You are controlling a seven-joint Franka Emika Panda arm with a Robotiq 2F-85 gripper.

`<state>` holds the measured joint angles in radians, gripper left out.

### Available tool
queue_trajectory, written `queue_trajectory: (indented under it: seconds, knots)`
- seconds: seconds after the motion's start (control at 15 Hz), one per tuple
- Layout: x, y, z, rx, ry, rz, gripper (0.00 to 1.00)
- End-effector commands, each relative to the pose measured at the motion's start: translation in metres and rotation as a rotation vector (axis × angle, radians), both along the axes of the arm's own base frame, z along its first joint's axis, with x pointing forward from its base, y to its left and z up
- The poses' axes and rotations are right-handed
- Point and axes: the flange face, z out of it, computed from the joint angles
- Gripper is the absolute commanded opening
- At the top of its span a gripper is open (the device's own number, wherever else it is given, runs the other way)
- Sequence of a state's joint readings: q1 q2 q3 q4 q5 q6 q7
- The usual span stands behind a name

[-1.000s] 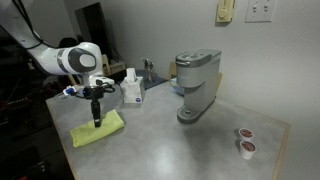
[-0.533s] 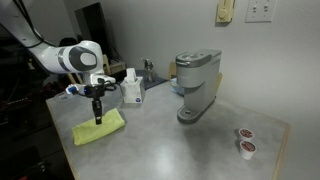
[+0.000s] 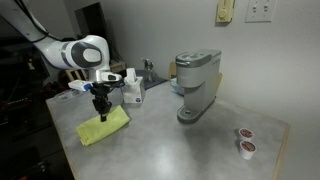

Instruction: Unfold the yellow towel from left to right

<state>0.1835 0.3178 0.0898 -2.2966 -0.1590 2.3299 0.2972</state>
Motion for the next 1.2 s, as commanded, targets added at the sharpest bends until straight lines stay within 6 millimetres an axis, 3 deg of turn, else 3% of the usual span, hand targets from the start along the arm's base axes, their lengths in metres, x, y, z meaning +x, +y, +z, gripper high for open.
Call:
queue_trajectory:
  seconds: [0.0,0.4,1.13]
  knots:
    - [-0.002,-0.018,0.011,0.118,0.028,0.129,0.01]
    - [0.000,-0.037,0.017,0.243,0.061,0.195,0.01]
    - [-0.006,-0.070,0.020,0.231,0.055,0.125,0.01]
